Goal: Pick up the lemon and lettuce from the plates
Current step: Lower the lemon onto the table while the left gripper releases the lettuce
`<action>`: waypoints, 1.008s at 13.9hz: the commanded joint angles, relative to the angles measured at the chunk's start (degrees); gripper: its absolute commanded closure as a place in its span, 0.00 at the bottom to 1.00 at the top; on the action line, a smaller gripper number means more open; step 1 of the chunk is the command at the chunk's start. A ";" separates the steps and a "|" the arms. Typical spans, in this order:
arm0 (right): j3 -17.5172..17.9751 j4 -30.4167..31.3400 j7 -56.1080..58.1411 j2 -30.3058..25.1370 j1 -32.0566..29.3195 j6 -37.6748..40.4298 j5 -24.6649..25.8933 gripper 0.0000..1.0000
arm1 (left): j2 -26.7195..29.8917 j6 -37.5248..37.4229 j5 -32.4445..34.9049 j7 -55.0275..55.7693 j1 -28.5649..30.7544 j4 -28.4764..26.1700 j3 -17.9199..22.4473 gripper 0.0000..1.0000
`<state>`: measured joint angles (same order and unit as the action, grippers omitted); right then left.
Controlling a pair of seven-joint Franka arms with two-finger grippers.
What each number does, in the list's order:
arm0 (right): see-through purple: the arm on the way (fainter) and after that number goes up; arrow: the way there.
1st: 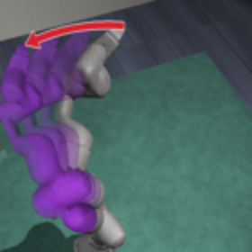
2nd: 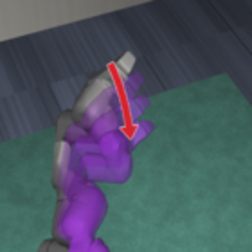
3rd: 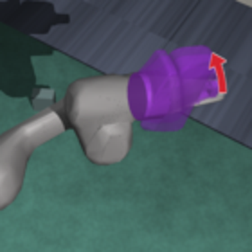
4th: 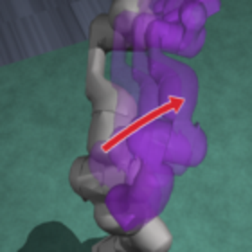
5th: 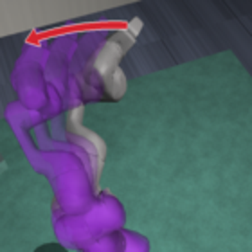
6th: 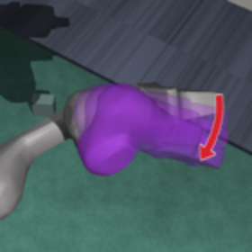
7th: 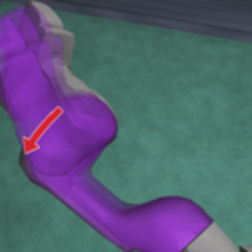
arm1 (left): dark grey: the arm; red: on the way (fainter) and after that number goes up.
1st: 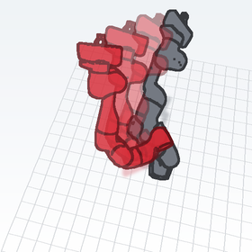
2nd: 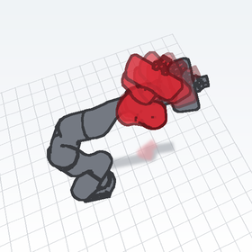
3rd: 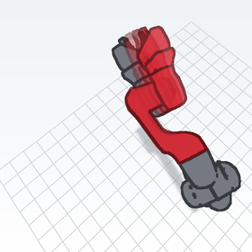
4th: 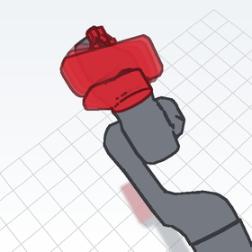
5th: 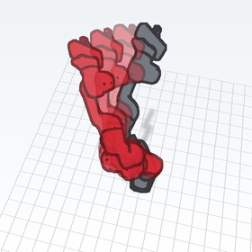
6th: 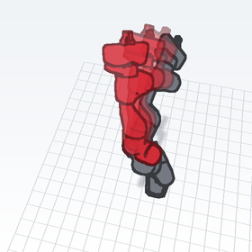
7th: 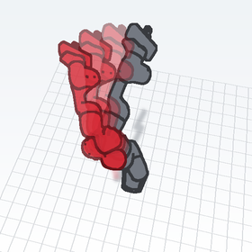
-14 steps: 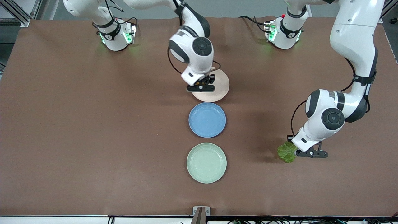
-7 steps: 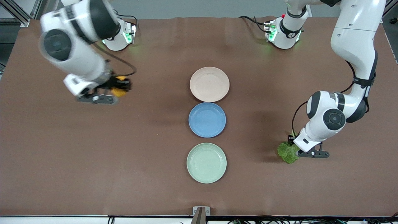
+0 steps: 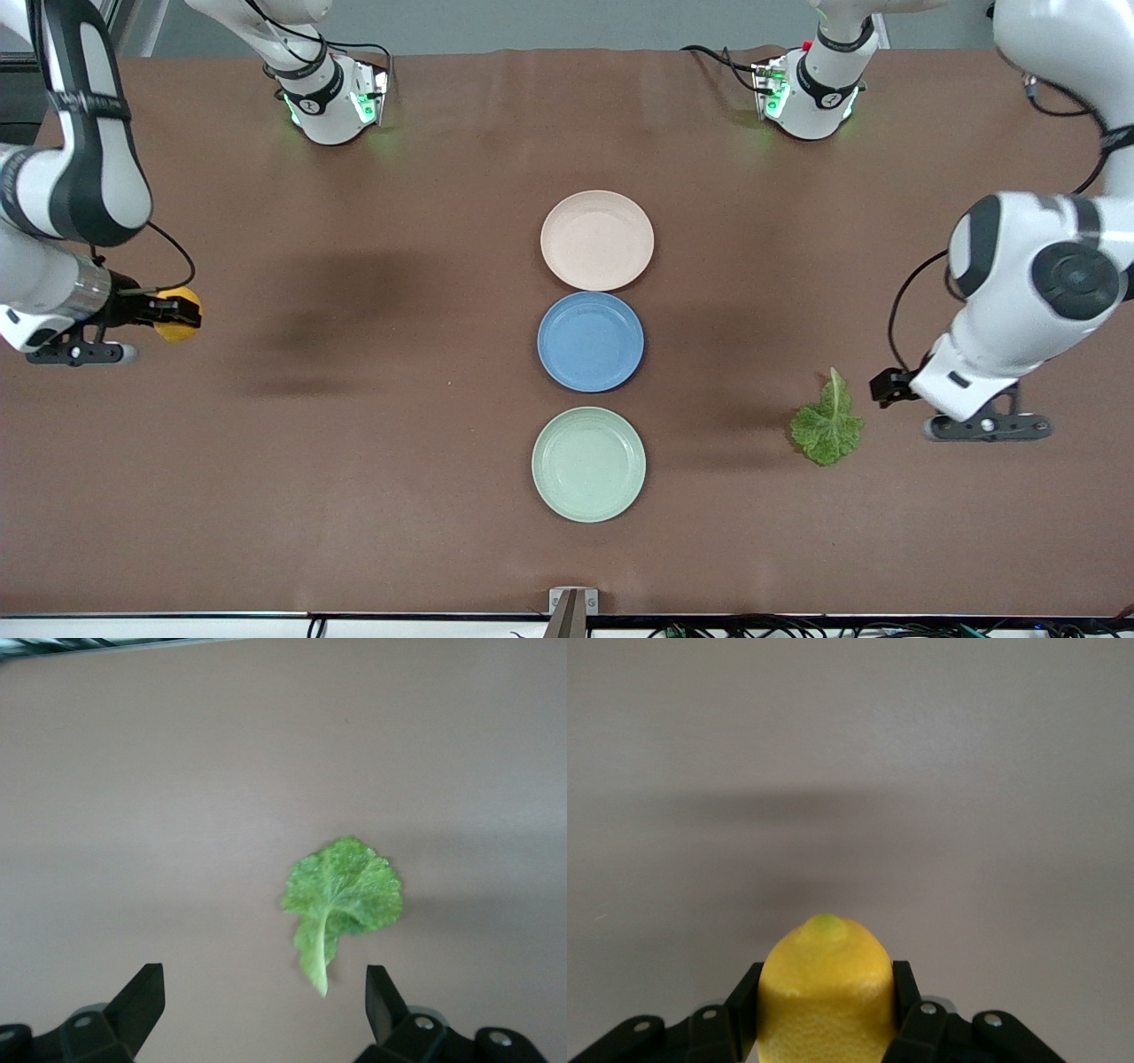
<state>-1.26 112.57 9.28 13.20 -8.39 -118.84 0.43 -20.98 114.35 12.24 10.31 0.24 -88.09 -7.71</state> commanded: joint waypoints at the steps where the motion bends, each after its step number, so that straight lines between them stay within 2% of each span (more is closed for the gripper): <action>1: 1.70 0.89 -0.84 4.71 -1.37 -4.80 0.89 0.89 | 1.98 -9.72 -3.87 -0.38 0.02 5.80 -0.47 0.00; 3: 1.70 0.72 -0.84 7.97 -1.55 -8.24 0.80 0.89 | 6.36 -13.60 -7.30 -0.38 0.29 5.65 -0.20 0.00; 8: 1.70 -1.12 -0.84 14.04 -2.25 -13.87 0.37 0.89 | 15.16 -26.87 -7.84 -3.00 0.11 5.30 -1.78 0.00; 11: 1.70 -1.30 -0.93 15.36 -2.25 -14.40 0.28 0.86 | 18.86 -30.57 -8.19 -6.88 0.11 4.51 -1.78 0.00; 14: 1.70 -1.56 -1.01 16.42 -2.34 -15.28 0.10 0.80 | 23.69 -30.50 -13.80 -7.06 1.42 -0.93 -1.78 0.00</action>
<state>-0.87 111.81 9.09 28.74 -9.31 -133.57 0.42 -0.98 83.35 1.97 4.52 0.26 -84.18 -9.44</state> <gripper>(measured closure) 0.392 0.000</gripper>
